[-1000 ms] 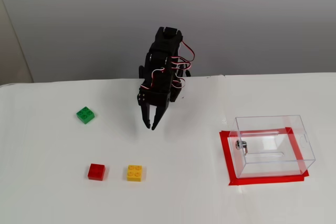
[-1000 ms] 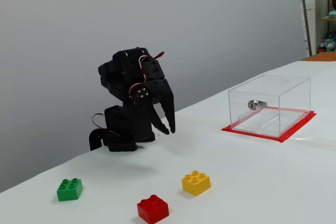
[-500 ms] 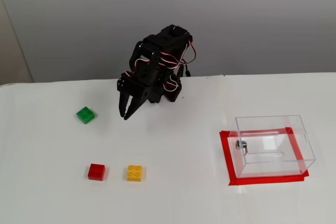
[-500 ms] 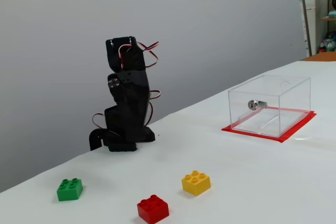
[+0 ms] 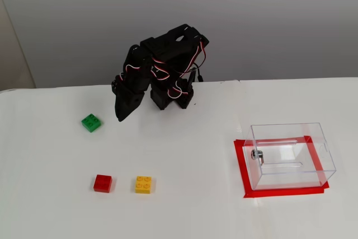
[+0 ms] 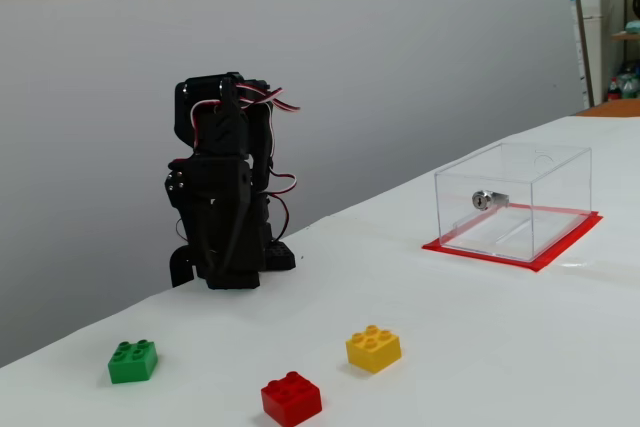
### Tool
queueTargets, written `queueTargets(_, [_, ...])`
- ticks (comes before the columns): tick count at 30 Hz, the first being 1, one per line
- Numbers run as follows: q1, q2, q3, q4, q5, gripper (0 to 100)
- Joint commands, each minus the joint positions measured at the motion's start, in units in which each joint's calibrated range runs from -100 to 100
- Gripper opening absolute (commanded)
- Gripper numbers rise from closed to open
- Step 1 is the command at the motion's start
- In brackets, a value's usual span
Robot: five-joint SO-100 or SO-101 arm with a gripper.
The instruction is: Pick the green lego brick and place it into the transparent box
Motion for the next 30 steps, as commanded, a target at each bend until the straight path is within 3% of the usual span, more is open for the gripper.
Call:
queueTargets(1, [1.48,4.83,-6.39,0.1,0.4,3])
queueTargets(17, [12.05,10.6,-6.48,-0.86,15.28,3])
queueTargets(30, [20.63,24.6,-7.57,-13.13,16.11,4])
